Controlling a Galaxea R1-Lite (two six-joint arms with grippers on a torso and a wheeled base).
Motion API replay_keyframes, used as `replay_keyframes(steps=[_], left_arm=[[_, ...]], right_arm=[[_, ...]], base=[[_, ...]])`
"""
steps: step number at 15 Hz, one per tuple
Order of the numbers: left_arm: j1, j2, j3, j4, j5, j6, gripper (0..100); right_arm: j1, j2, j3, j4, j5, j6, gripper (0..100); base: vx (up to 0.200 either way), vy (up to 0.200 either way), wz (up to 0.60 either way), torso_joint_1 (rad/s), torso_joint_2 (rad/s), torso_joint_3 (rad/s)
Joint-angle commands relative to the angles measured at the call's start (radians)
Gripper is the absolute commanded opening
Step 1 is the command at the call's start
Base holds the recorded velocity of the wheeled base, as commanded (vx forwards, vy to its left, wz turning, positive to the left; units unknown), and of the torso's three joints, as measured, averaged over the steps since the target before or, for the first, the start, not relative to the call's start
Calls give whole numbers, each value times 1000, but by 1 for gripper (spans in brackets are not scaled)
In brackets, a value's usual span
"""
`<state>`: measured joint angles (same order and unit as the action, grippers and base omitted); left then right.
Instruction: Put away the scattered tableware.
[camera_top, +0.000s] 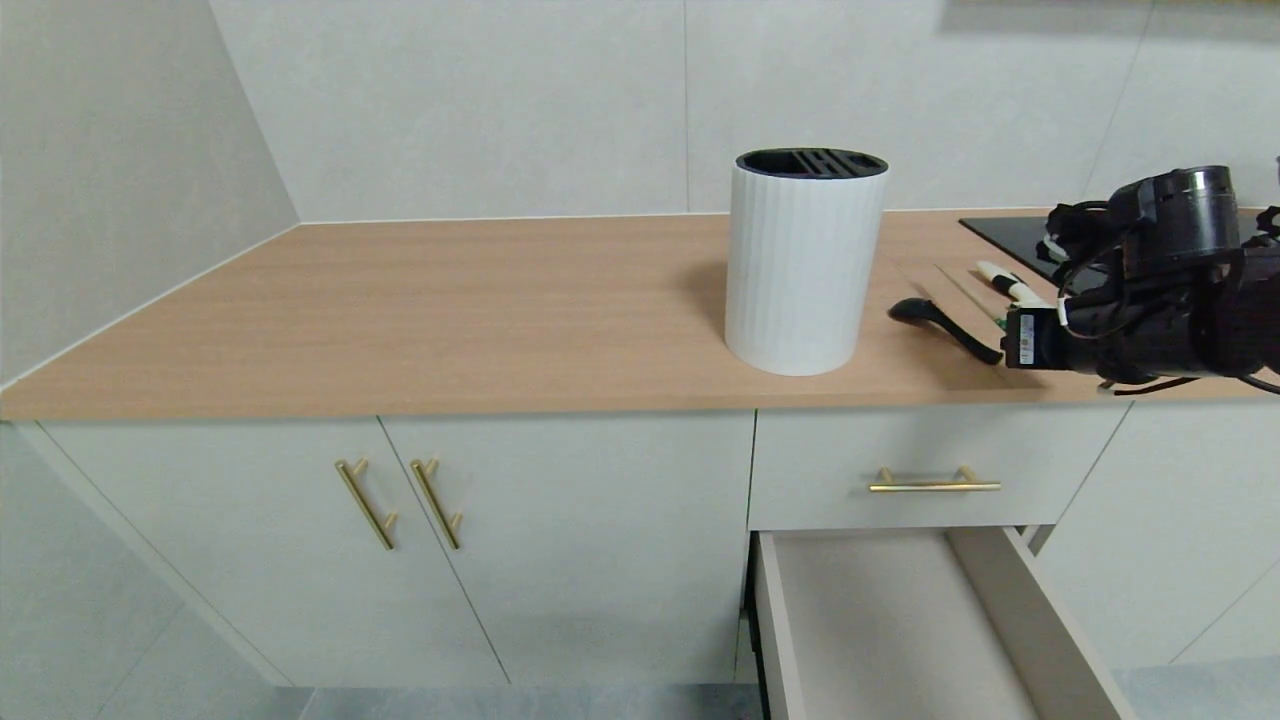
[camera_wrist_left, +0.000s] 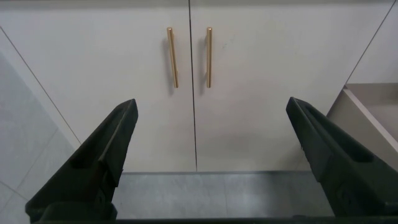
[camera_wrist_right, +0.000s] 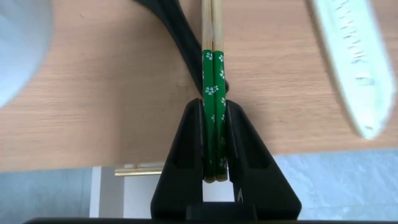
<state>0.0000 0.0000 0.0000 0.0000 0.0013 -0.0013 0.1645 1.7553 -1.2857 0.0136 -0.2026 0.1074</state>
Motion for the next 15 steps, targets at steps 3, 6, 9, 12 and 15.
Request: replay_keyframes(steps=[3, 6, 9, 12, 15], left_arm=[[0, 0, 0, 0, 0, 0, 100], [0, 0, 0, 0, 0, 0, 100], [0, 0, 0, 0, 0, 0, 100], [0, 0, 0, 0, 0, 0, 100], [0, 0, 0, 0, 0, 0, 100]], right_arm=[[10, -149, 20, 147, 20, 14, 0], [29, -313, 117, 181, 149, 9, 0], [70, -458, 204, 195, 161, -17, 0], [104, -562, 313, 193, 169, -66, 0], [125, -625, 390, 192, 170, -112, 0]], base=[[0, 0, 0, 0, 0, 0], [0, 0, 0, 0, 0, 0], [0, 0, 0, 0, 0, 0], [0, 0, 0, 0, 0, 0], [0, 0, 0, 0, 0, 0]])
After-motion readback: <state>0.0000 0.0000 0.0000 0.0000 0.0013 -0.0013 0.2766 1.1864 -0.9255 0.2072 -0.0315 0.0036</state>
